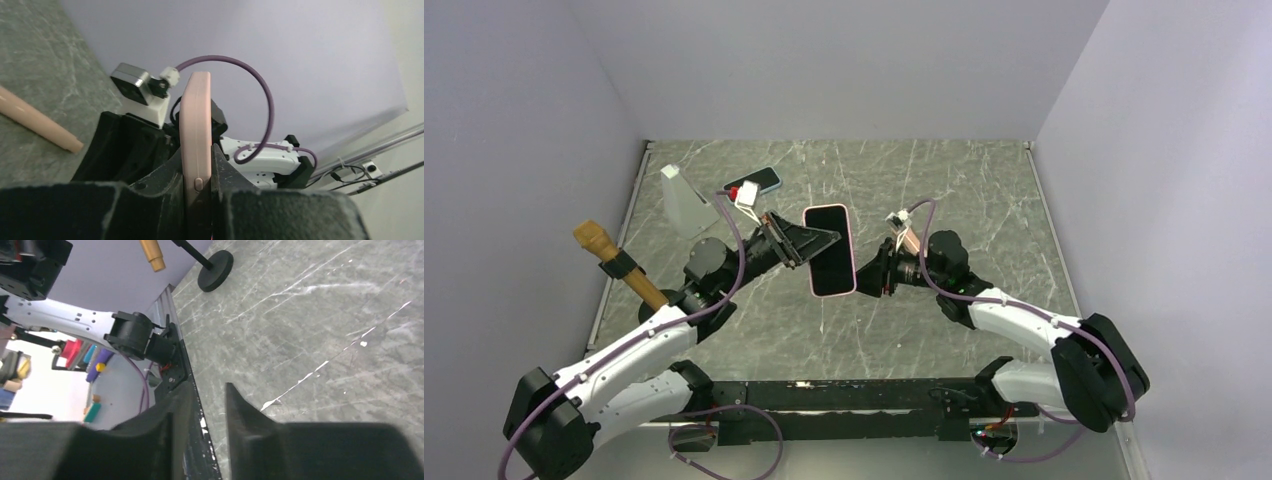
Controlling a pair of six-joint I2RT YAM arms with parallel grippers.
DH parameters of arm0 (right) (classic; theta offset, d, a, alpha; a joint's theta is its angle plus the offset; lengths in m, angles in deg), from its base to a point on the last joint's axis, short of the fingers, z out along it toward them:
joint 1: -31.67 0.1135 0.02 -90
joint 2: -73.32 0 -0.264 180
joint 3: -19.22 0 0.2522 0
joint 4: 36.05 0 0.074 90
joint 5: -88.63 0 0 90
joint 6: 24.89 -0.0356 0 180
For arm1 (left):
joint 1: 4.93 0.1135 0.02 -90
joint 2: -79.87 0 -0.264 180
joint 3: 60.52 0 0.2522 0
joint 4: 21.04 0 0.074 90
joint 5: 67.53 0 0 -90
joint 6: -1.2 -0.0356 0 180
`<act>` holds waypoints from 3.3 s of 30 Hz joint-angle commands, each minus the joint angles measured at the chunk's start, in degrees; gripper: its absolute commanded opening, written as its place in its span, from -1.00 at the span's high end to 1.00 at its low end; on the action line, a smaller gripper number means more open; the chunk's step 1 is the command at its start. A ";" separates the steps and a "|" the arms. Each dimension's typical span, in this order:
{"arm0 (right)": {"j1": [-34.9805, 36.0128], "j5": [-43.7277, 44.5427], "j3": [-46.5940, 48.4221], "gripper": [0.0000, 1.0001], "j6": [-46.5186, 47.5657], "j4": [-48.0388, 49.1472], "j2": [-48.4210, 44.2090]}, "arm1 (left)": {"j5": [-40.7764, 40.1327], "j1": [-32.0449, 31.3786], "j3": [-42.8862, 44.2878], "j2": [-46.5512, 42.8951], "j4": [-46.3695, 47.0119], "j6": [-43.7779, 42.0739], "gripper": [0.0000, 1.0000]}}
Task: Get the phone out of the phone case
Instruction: Remove the phone case from the phone.
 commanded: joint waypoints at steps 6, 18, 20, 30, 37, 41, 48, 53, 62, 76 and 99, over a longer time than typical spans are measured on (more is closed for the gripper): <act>0.15 -4.81 -1.85 -0.17 -4.05 4.60 -10.71 | 2.17 3.43 4.67 -0.91 -5.27 -5.41 1.00; 0.36 -12.75 -4.89 -0.05 -22.71 36.81 -6.74 | 4.39 5.60 2.38 2.72 5.64 -0.32 1.00; 0.84 -13.00 -3.73 -0.03 -22.08 36.47 -5.72 | 4.01 5.60 1.99 2.02 5.63 -0.40 1.00; 2.92 -10.33 1.37 0.12 -20.01 32.19 -2.46 | 4.42 5.58 1.93 1.26 4.21 -0.81 1.00; 3.07 -11.67 2.35 0.60 -15.66 28.45 -0.21 | 6.75 5.50 2.83 5.31 12.98 5.77 1.00; 2.12 -13.80 3.02 0.93 -14.76 29.85 2.25 | 10.20 5.55 4.34 5.68 12.77 6.76 1.00; 1.63 -22.41 1.52 1.00 -18.44 51.08 8.43 | 12.69 5.57 1.61 6.41 22.67 15.10 1.00; 1.21 -23.57 4.60 1.00 -8.40 46.18 10.47 | 14.76 5.56 0.73 8.20 32.77 22.84 1.00; -1.96 -17.90 11.44 1.00 -8.00 40.01 15.96 | 17.90 6.45 3.71 11.40 34.93 24.56 1.00; -2.99 7.97 11.39 -0.06 0.35 -26.78 -9.93 | 28.12 17.04 14.81 15.40 13.69 -1.15 1.00; 2.10 1.98 18.35 0.12 -16.17 -1.07 2.32 | 30.32 29.72 6.56 21.65 23.37 1.44 1.00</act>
